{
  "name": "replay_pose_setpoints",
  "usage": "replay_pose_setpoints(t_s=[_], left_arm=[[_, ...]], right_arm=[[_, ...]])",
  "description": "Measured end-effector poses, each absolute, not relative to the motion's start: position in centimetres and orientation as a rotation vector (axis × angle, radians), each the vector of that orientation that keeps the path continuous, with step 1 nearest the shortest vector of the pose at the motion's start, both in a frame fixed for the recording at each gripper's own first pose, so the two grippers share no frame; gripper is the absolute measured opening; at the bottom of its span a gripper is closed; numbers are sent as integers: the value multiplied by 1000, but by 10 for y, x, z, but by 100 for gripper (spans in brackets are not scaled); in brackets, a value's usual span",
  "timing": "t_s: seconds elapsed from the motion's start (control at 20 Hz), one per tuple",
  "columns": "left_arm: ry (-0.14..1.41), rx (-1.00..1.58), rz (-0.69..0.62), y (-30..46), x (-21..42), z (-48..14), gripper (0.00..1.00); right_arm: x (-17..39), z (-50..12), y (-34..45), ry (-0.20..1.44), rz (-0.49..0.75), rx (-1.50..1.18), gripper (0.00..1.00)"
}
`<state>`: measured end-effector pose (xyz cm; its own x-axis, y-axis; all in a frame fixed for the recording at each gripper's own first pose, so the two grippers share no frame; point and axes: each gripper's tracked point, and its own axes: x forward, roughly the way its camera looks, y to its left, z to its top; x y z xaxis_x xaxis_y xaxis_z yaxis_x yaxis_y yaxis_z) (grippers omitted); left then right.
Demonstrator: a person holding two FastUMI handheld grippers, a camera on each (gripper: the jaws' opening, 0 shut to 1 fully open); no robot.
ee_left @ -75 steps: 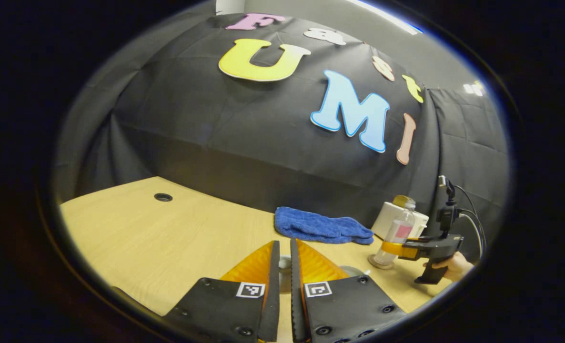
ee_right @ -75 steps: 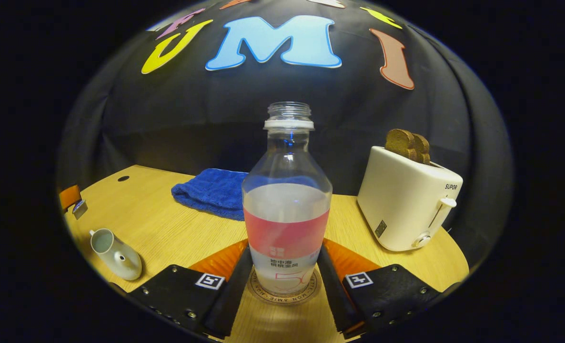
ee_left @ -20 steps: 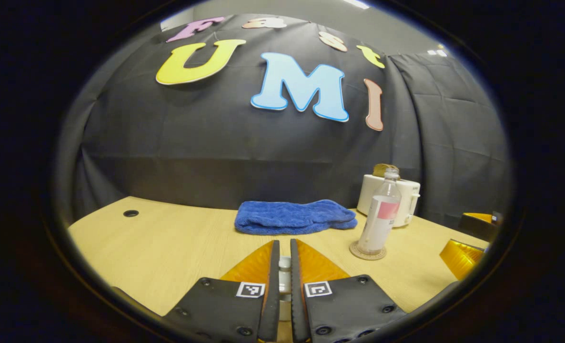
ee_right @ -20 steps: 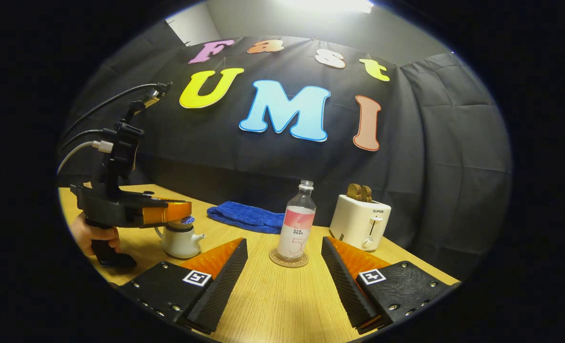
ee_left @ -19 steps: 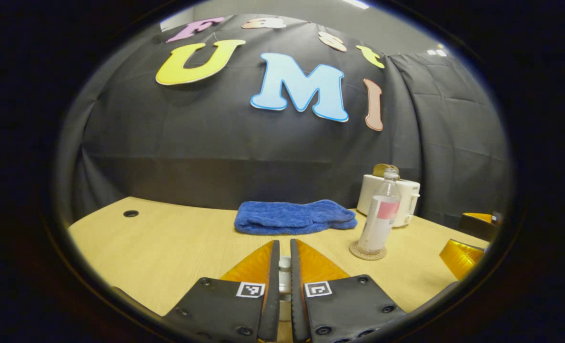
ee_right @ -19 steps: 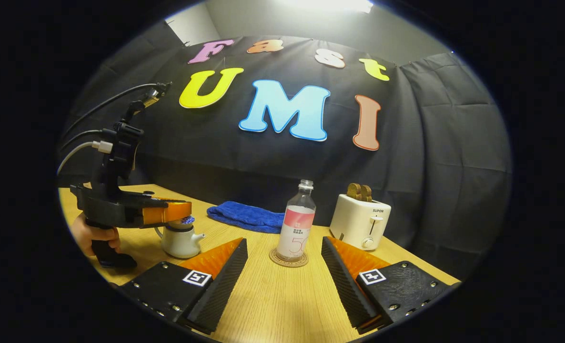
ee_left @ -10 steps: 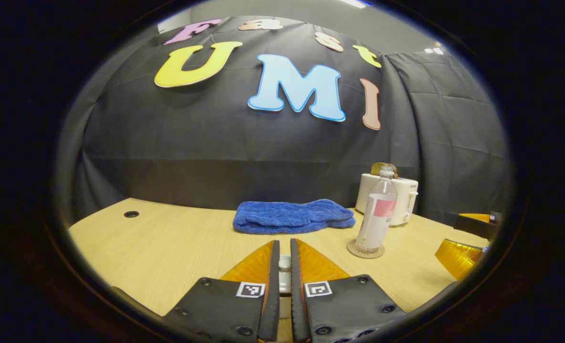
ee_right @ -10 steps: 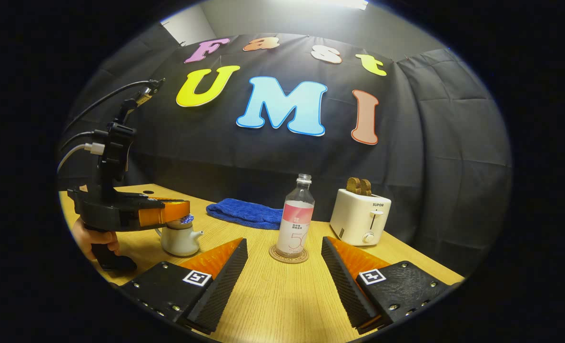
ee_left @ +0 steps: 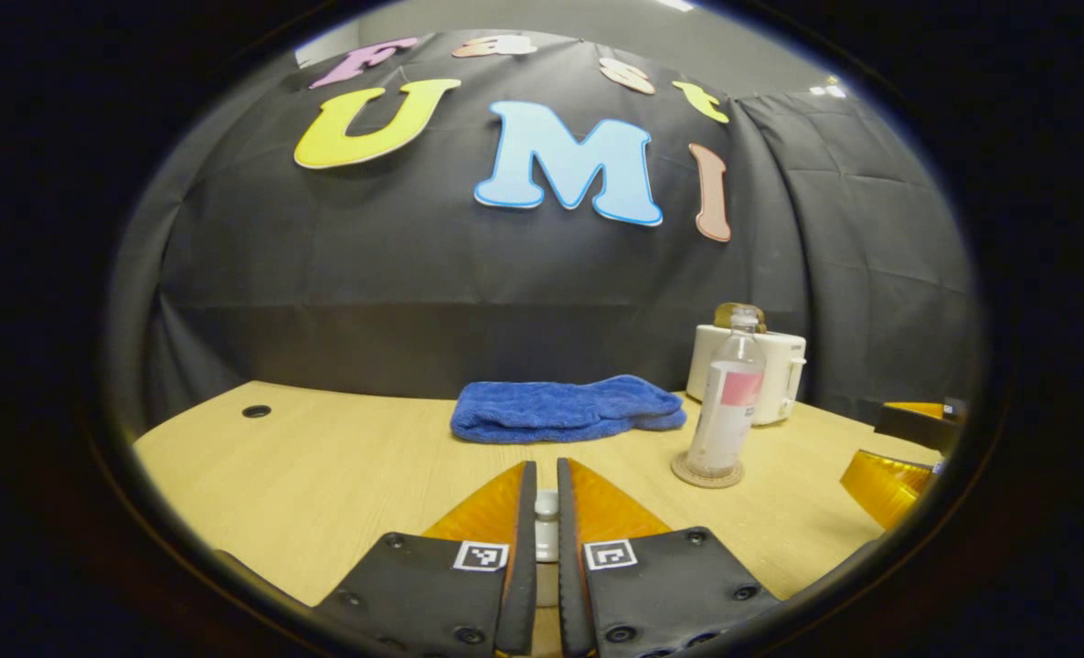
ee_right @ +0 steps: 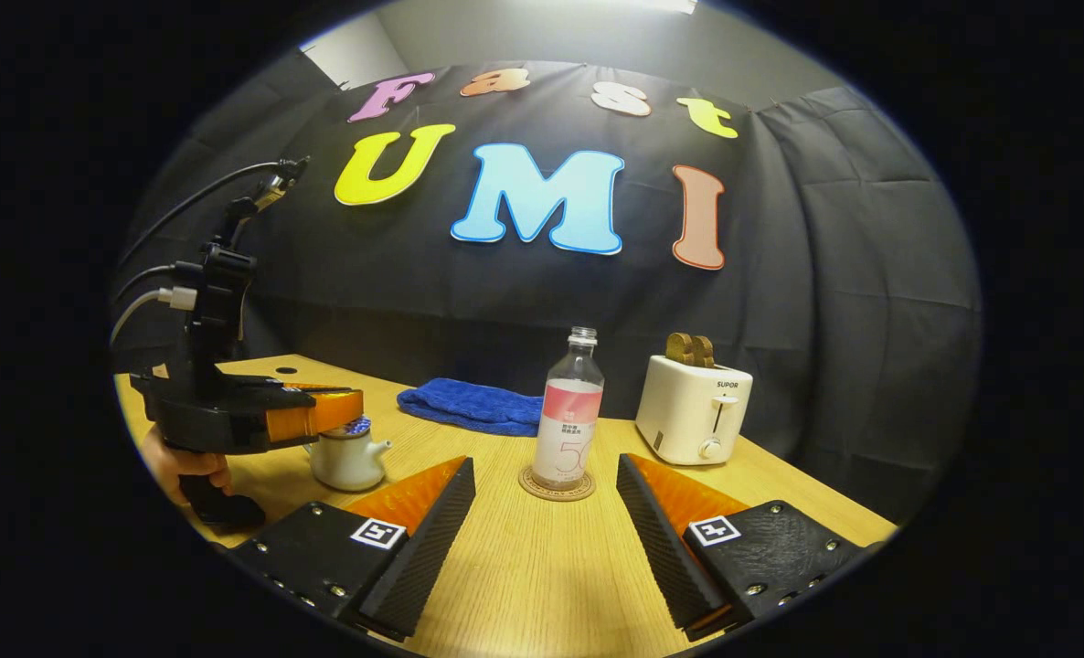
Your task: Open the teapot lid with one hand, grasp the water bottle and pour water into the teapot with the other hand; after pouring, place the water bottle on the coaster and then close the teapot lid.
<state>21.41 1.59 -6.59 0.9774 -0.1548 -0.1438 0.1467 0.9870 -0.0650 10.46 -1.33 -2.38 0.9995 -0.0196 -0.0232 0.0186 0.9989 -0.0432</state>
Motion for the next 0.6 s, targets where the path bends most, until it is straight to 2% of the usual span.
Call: replay_pose_setpoints(t_s=[0.15, 0.3, 0.45, 0.6], left_arm=[[160, -48, -149, 15, 215, -71, 18], [157, -48, -147, 15, 213, -69, 21], [145, -70, -153, 14, 210, -62, 17], [132, -72, -151, 14, 202, -53, 33]], right_arm=[[105, -24, -14, 22, -22, -45, 97], [106, -25, -15, 24, -24, -44, 97], [106, -27, -15, 28, -30, -52, 97], [105, -22, -13, 10, -25, -58, 97]])
